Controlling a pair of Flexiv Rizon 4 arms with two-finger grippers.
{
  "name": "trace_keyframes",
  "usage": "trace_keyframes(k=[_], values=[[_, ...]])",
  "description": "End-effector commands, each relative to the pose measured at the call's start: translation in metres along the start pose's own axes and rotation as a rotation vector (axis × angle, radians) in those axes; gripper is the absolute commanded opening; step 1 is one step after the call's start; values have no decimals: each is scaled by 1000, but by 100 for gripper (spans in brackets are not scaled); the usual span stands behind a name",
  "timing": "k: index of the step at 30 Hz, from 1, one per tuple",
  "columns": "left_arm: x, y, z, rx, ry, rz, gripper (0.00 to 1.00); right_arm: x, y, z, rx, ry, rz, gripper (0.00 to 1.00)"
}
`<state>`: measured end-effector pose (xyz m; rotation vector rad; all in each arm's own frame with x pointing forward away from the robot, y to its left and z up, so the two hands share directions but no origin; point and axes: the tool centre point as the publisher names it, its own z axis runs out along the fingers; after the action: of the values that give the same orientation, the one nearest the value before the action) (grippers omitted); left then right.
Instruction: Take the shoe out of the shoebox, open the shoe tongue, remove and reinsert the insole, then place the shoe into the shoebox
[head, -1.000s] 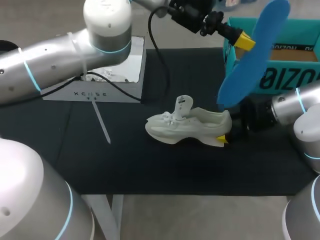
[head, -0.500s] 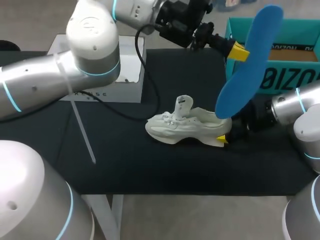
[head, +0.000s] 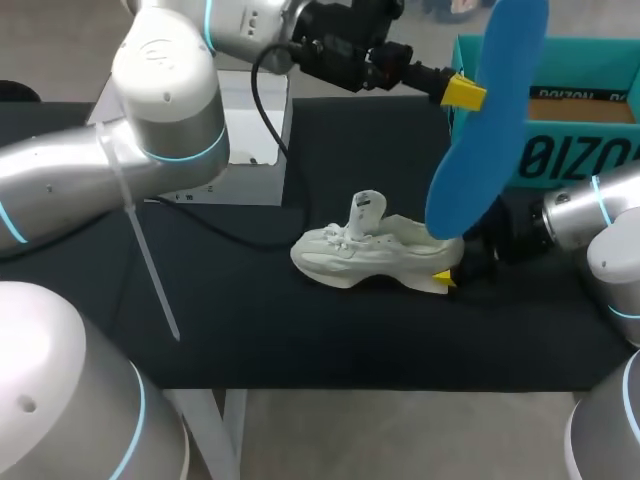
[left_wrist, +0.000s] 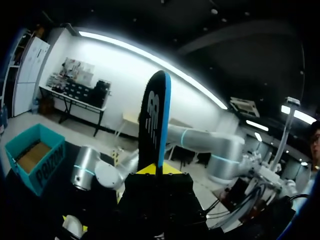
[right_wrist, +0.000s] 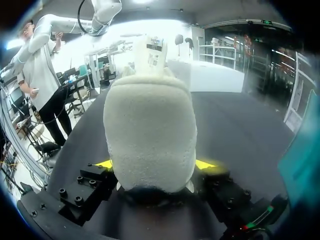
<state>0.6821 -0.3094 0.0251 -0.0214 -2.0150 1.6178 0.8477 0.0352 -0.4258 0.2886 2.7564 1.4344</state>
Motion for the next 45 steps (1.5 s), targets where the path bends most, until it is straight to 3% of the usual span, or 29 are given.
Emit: trace_keyframes(k=[1,5,11,22,24,25,28,30,31,35,39,45], values=[[40,5,-13,10,-30,-11,0,0,0,2,2,-1,1,0],[62,2,-17,28,-9,-27,0,0,0,2,2,-1,1,0],[85,-1,-22,131,23,-36,0,0,0,2,2,-1,1,0],[124,-4,-26,137,104,-68,0,0,0,2,2,-1,1,0],[128,-2,-31,131,101,-68,0,0,4,-1,13,0,-8,46],[131,-2,-33,130,100,-68,0,0,8,-3,41,-9,-13,100],[137,1,-39,118,83,-66,0,1,16,-8,132,-23,-25,100],[140,3,-41,115,76,-65,0,2,19,-11,275,-57,-44,100],[141,3,-42,114,74,-65,0,3,21,-12,284,-49,-46,100],[142,6,-46,114,66,-65,0,6,31,-18,448,-86,-57,100],[146,7,-47,119,74,-55,0,8,40,-23,552,-107,-55,100],[156,-2,-50,127,99,-37,0,13,50,-37,634,-146,-29,100]])
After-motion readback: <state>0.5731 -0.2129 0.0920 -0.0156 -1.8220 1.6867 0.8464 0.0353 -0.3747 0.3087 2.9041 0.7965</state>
